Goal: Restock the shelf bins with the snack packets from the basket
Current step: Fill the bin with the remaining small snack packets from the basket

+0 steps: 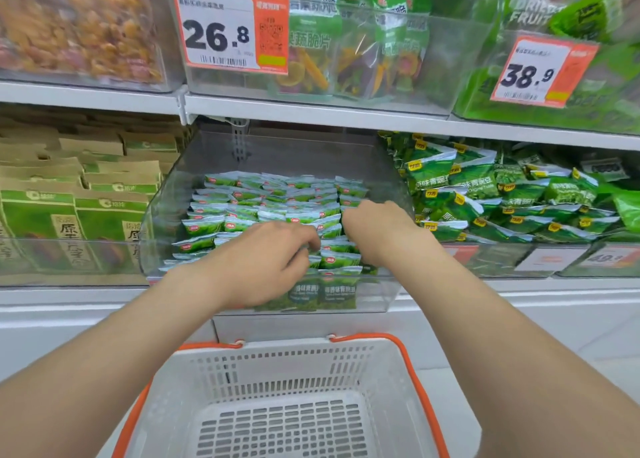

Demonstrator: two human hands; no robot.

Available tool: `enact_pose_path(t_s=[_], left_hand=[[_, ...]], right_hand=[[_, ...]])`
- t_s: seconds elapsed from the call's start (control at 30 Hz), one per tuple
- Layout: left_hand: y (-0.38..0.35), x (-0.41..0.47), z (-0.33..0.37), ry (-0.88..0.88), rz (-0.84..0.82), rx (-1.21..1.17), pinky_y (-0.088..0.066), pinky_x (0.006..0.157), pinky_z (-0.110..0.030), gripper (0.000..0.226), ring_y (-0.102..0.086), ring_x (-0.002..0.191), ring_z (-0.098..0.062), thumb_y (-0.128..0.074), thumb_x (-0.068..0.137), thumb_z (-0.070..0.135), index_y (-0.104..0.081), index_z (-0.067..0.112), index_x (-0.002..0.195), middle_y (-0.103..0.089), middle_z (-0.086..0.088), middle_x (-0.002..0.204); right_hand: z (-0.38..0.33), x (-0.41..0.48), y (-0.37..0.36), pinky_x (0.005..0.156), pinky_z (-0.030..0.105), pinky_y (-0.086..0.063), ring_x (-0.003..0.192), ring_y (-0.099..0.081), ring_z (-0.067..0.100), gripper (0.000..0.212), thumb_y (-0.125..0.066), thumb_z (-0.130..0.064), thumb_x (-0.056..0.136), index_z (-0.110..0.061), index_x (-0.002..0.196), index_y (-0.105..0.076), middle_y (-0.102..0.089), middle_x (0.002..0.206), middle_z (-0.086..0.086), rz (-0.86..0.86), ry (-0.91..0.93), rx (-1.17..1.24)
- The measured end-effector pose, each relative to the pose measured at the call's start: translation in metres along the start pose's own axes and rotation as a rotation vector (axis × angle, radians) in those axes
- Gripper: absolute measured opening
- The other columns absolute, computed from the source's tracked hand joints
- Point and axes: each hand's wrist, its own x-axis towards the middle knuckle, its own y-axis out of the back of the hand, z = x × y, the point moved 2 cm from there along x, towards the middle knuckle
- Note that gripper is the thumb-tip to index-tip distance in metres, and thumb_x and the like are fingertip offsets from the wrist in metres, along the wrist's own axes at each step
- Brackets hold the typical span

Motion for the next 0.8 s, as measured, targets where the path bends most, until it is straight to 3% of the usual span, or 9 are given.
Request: enact_pose_path(t_s=[0.1,0.17,0.23,0.33,0.4,0.53,0.63,0.73,0.8], left_hand=[[0.002,0.002,-0.003,0.07,-0.099,-0.077,-0.042,0.103,-0.036,0.042,-0.055,0.124,-0.016,-0.044,0.106,0.03,-0.047,0.029,0.148,-0.064,0.006,0.129],[0.007,0.004,-0.009,0.149,-0.189,-0.028,-0.021,0.127,-0.046,0.055,-0.021,0.158,-0.02,-0.043,0.108,0.036,-0.029,0.029,0.161,-0.031,0.002,0.169],[0.015,0.005,-0.021,0.243,-0.239,0.079,0.001,0.13,-0.054,0.059,0.008,0.162,-0.023,-0.038,0.11,0.038,-0.019,0.027,0.165,0.0,0.003,0.175],[0.037,-0.003,-0.046,0.359,-0.233,0.237,-0.022,0.125,-0.048,0.047,-0.024,0.153,-0.037,-0.045,0.106,0.025,-0.041,0.023,0.152,-0.033,-0.01,0.164],[0.05,-0.016,-0.058,0.394,-0.185,0.294,-0.045,0.11,-0.041,0.039,-0.055,0.127,-0.03,-0.058,0.094,0.011,-0.061,0.027,0.13,-0.057,-0.004,0.134],[0.058,-0.024,-0.063,0.486,-0.067,0.369,-0.058,0.079,-0.044,0.04,-0.067,0.089,-0.033,-0.055,0.081,-0.012,-0.071,0.018,0.101,-0.061,-0.006,0.095],[0.054,-0.017,-0.048,0.55,-0.071,0.491,-0.046,0.074,-0.039,0.032,-0.058,0.091,-0.038,-0.053,0.089,-0.013,-0.062,0.009,0.11,-0.048,-0.01,0.092],[0.053,-0.009,-0.047,0.538,-0.078,0.572,-0.044,0.08,-0.037,0.035,-0.06,0.118,-0.04,-0.056,0.095,-0.007,-0.059,0.009,0.126,-0.056,-0.016,0.12],[0.052,-0.007,-0.05,0.501,-0.051,0.587,-0.047,0.083,-0.038,0.036,-0.057,0.123,-0.039,-0.059,0.094,-0.008,-0.06,0.009,0.126,-0.059,-0.016,0.124]], right_hand=[[0.001,0.004,0.004,0.076,0.041,-0.039,0.09,-0.052,0.035,0.028,-0.06,0.009,0.092,-0.012,0.098,-0.043,-0.041,0.096,0.007,0.09,-0.061,0.08],[0.004,0.003,0.006,0.073,0.041,-0.042,0.097,-0.057,0.038,0.029,-0.059,0.015,0.088,-0.008,0.094,-0.043,-0.035,0.087,0.003,0.127,-0.098,0.169],[0.007,-0.002,0.007,0.072,0.04,-0.042,0.093,-0.054,0.036,0.028,-0.056,0.016,0.088,-0.008,0.094,-0.043,-0.033,0.083,0.006,0.131,-0.124,0.2],[-0.001,-0.006,0.01,0.071,0.04,-0.044,0.09,-0.053,0.034,0.015,-0.061,-0.001,0.094,-0.009,0.102,-0.052,-0.049,0.09,0.009,0.271,-0.035,0.185],[-0.014,0.001,-0.001,0.089,0.043,-0.051,0.115,-0.059,0.034,0.029,-0.06,-0.031,0.102,-0.02,0.129,-0.059,-0.063,0.119,0.011,0.263,0.146,0.293],[-0.04,0.016,-0.024,0.125,0.05,-0.023,0.158,-0.016,0.024,0.061,-0.037,-0.057,0.107,-0.034,0.162,-0.026,-0.022,0.17,0.007,0.031,0.351,0.557],[-0.063,0.027,-0.017,0.129,0.043,-0.015,0.159,-0.011,0.021,0.061,-0.04,-0.048,0.109,-0.024,0.164,-0.025,-0.017,0.172,0.006,0.123,0.392,0.611],[-0.082,0.042,-0.002,0.116,0.05,-0.038,0.142,-0.042,0.032,0.043,-0.053,-0.041,0.105,-0.027,0.145,-0.057,-0.052,0.148,0.011,0.266,0.362,0.63],[-0.092,0.048,0.003,0.104,0.05,-0.045,0.127,-0.05,0.037,0.03,-0.06,-0.043,0.1,-0.032,0.126,-0.071,-0.059,0.127,0.012,0.326,0.291,0.588]])
